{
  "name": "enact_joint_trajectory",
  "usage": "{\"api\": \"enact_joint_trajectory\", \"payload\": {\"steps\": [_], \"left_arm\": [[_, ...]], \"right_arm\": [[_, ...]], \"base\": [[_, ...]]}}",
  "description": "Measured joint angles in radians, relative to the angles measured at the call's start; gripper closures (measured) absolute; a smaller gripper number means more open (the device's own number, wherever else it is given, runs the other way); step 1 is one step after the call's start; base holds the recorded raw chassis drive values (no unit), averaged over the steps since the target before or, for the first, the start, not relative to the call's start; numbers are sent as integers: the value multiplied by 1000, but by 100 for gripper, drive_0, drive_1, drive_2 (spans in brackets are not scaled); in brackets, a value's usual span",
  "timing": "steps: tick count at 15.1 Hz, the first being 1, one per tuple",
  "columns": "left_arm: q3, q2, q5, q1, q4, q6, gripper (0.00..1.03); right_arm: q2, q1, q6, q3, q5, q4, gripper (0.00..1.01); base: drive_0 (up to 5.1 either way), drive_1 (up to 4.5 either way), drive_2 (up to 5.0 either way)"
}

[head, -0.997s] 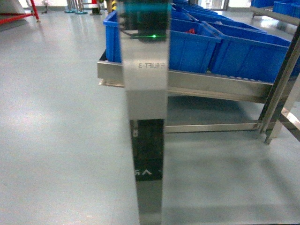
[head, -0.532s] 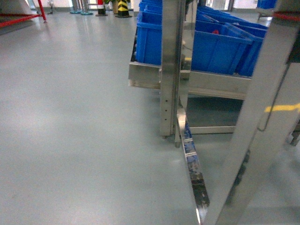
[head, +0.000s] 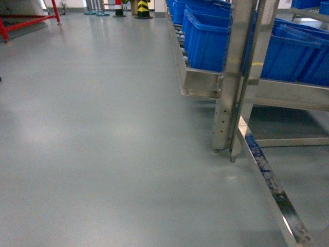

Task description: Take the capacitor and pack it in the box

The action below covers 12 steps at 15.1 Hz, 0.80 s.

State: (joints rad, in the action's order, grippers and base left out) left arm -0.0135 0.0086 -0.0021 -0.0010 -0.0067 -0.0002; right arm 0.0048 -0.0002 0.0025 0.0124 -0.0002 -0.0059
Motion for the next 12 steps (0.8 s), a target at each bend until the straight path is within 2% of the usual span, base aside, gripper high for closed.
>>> {"api": "enact_joint_trajectory", "payload": {"steps": [12], "left_arm": [[0,0,1,0,-2,0,59]], "right_arm": [[0,0,0,0,0,1,3]], "base": [[-502,243,243]]}}
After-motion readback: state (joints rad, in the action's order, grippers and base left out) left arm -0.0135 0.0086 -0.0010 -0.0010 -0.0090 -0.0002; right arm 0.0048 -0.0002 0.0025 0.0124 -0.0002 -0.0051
